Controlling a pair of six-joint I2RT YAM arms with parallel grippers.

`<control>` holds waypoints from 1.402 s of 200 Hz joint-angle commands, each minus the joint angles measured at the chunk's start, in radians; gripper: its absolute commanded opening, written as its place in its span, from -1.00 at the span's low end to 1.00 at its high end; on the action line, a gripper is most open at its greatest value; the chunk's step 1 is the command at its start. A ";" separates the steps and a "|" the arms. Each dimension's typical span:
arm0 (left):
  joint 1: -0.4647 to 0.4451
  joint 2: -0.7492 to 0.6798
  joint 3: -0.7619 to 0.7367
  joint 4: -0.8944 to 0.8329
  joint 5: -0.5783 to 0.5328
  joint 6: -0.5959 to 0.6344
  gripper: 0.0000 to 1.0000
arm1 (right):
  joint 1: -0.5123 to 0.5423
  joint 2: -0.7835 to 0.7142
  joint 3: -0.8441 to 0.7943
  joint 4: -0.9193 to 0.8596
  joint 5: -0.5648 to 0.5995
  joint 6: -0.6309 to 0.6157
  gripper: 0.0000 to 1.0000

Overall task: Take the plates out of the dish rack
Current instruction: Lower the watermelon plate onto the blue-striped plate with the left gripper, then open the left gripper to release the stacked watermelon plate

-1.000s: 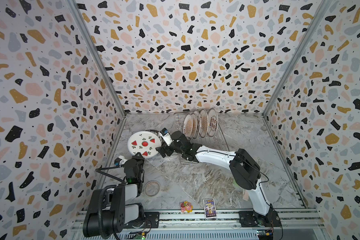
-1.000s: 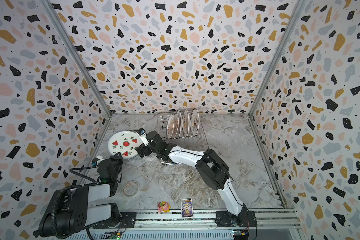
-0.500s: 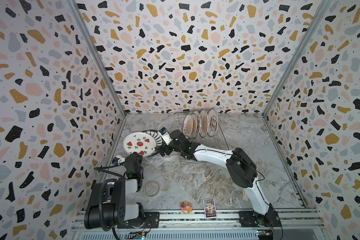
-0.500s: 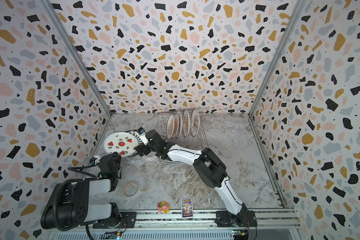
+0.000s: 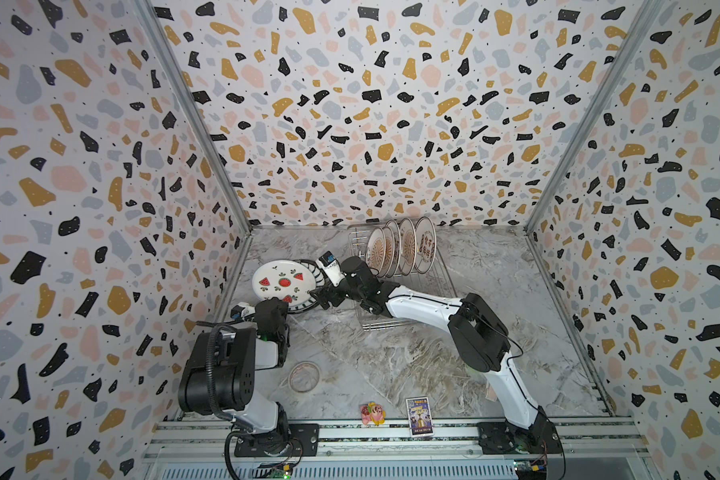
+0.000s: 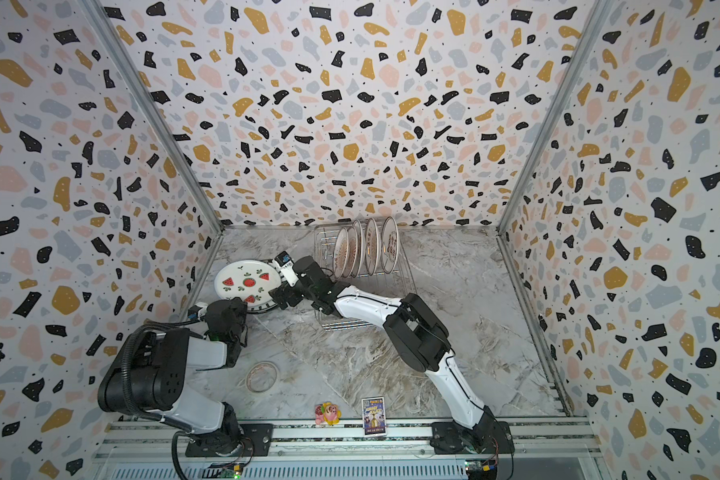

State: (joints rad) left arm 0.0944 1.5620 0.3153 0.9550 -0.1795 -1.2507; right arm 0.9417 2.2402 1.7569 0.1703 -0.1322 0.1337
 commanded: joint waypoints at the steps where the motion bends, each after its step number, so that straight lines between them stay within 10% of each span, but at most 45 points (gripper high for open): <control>1: -0.024 -0.017 0.022 0.118 -0.026 0.021 -0.82 | -0.006 -0.004 0.035 -0.003 -0.012 0.011 0.92; 280: -0.067 0.001 -0.023 0.050 -0.166 0.065 -0.12 | -0.005 0.002 0.044 -0.006 -0.036 0.023 0.87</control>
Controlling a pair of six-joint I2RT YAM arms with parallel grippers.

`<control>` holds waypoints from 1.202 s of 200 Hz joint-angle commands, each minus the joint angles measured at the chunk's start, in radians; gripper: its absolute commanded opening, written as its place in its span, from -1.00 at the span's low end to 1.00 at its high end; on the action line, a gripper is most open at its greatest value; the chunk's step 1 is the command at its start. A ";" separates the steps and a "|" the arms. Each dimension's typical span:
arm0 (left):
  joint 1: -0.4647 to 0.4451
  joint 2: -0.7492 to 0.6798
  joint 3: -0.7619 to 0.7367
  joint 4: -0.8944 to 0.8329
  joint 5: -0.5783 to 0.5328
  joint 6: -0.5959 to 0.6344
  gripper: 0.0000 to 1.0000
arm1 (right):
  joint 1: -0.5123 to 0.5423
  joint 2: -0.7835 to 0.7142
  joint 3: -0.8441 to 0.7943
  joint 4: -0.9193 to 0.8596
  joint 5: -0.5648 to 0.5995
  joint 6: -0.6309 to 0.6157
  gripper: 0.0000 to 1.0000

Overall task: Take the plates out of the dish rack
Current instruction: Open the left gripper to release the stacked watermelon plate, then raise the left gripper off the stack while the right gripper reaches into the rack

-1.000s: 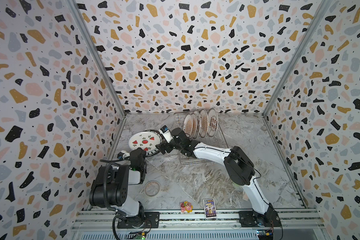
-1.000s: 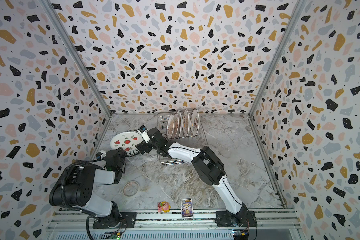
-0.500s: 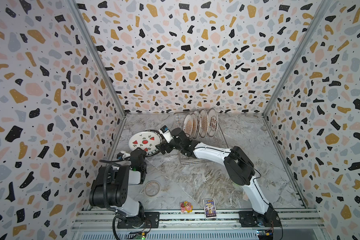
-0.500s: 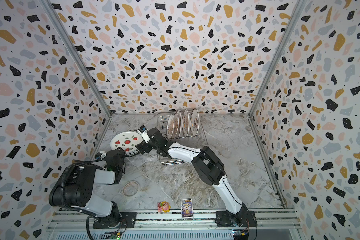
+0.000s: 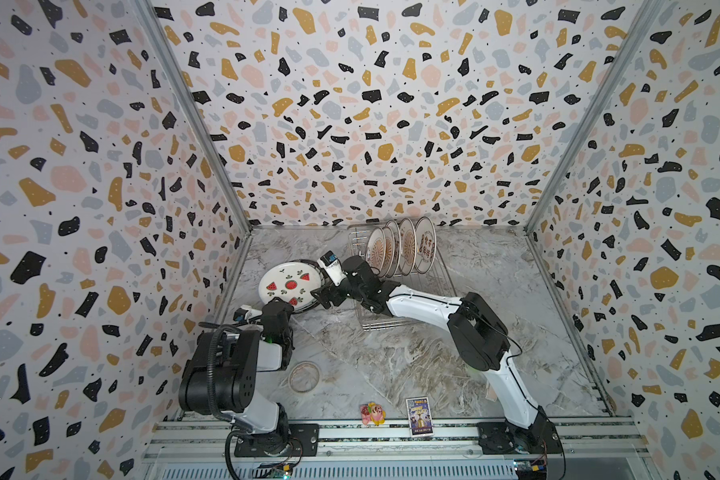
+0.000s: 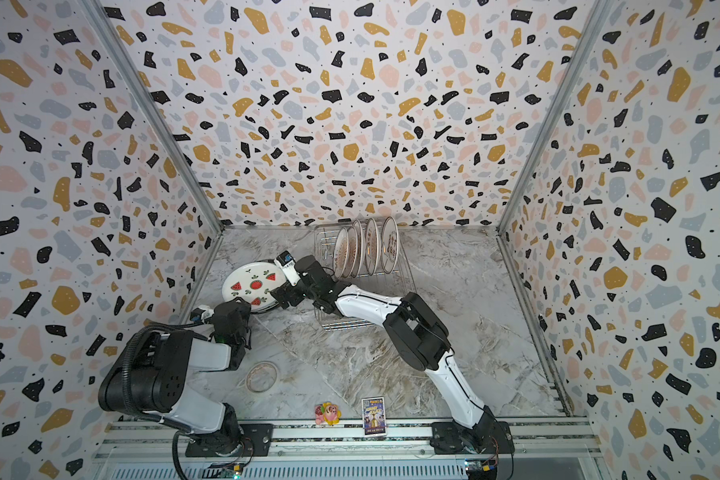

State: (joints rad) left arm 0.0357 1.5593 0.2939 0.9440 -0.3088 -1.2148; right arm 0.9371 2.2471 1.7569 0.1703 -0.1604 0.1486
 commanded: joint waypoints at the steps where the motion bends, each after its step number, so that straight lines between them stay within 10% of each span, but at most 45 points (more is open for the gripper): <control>1: -0.008 0.003 -0.003 0.061 -0.038 0.030 -0.12 | -0.001 -0.005 0.044 -0.006 -0.008 0.007 0.87; 129: -0.008 -0.187 -0.067 -0.016 -0.092 0.038 0.24 | 0.019 -0.047 0.042 -0.029 0.024 -0.012 0.88; 166: -0.011 -0.364 -0.096 -0.106 -0.053 0.061 1.00 | 0.054 -0.120 0.009 -0.020 0.084 -0.037 0.97; 240: -0.092 -0.769 -0.158 -0.202 0.115 0.170 1.00 | 0.085 -0.432 -0.328 0.149 0.346 0.045 0.98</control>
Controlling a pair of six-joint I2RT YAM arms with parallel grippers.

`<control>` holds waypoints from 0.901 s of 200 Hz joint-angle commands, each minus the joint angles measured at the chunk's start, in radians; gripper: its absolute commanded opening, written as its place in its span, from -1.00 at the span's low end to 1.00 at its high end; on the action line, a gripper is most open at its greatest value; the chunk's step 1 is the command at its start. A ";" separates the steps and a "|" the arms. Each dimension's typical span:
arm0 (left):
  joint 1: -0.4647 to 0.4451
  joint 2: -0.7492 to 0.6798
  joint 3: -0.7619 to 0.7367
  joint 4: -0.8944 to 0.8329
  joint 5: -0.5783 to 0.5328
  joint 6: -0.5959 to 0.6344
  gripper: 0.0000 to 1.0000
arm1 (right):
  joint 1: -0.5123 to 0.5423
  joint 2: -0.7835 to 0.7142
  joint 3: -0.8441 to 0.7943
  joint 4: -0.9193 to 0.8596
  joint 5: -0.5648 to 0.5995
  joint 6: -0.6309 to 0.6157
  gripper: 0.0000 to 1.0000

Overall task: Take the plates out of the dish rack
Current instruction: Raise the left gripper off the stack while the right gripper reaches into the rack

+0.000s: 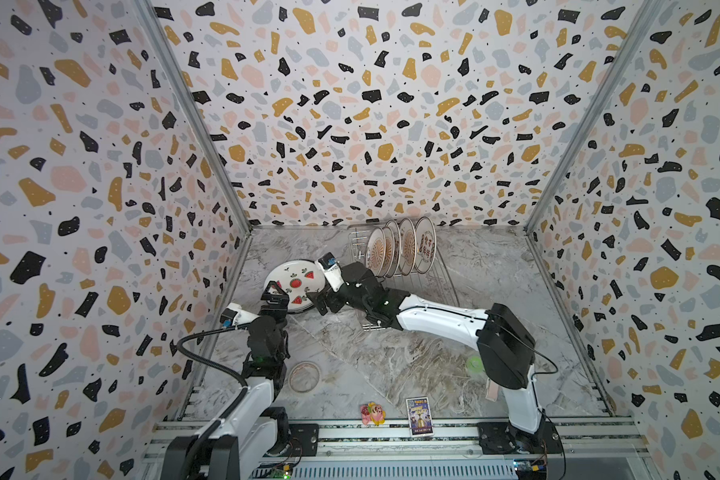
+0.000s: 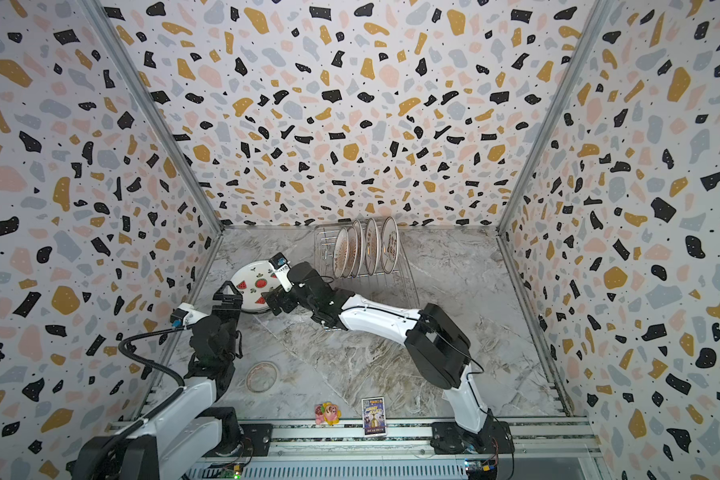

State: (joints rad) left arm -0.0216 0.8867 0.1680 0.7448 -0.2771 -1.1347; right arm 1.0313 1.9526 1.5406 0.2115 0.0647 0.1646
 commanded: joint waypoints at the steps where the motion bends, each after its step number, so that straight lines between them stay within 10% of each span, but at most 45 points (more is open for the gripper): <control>1: -0.037 -0.100 -0.033 0.001 0.087 0.095 1.00 | -0.010 -0.142 -0.119 0.111 0.124 0.027 0.98; 107: -0.397 -0.135 0.021 0.085 0.228 0.290 0.99 | -0.084 -0.442 -0.404 0.030 0.410 0.088 0.98; 180: -0.641 -0.056 0.074 0.109 0.181 0.409 1.00 | -0.401 -0.589 -0.576 0.135 -0.044 0.138 0.98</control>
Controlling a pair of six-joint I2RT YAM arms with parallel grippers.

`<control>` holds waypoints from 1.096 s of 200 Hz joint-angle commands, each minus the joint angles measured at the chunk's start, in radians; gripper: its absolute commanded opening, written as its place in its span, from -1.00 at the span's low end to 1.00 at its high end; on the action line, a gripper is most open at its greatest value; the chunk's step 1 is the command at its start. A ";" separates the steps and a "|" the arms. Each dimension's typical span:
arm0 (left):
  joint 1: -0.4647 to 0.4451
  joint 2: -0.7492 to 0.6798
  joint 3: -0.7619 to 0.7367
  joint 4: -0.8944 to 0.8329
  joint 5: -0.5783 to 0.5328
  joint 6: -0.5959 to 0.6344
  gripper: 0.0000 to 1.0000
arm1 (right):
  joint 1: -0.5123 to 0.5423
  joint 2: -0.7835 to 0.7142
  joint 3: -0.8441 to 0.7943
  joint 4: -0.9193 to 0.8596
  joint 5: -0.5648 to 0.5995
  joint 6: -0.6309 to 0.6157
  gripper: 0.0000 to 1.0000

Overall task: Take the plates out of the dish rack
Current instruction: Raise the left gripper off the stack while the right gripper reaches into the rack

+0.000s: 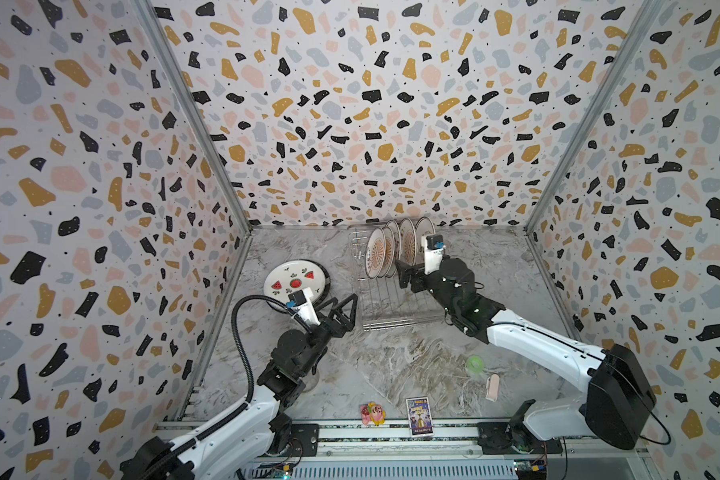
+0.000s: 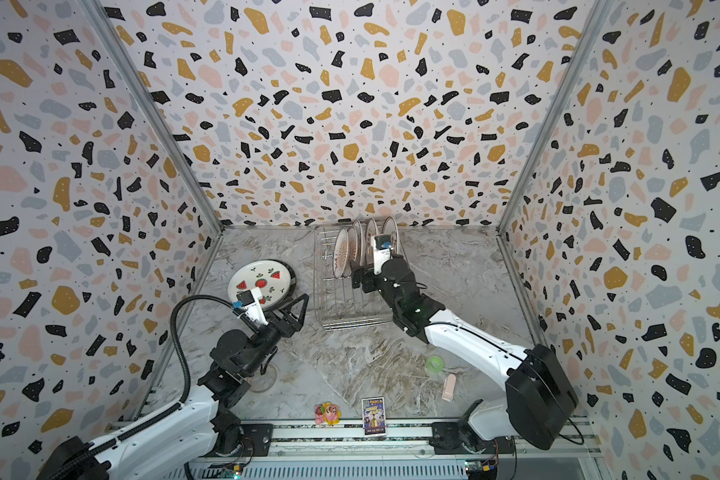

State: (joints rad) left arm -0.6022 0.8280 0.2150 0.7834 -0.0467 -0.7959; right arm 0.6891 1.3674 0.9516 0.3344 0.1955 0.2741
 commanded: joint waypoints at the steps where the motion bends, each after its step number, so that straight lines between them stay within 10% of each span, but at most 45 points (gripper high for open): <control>1: -0.062 0.005 0.027 0.073 -0.051 0.071 0.99 | -0.061 -0.003 0.015 0.008 -0.177 0.029 0.98; 46: -0.108 0.105 0.106 0.091 -0.018 0.103 1.00 | -0.083 0.111 0.146 -0.073 -0.194 0.019 0.78; 121: -0.108 0.295 0.194 0.181 -0.008 0.114 1.00 | -0.080 0.366 0.423 -0.222 -0.028 -0.029 -0.26; 219: -0.110 0.338 0.173 0.235 -0.002 0.112 1.00 | -0.058 0.544 0.626 -0.332 0.055 -0.052 -0.54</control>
State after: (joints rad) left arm -0.7082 1.1736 0.3897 0.9386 -0.0589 -0.6956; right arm 0.6205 1.8866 1.5097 0.0662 0.2005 0.2333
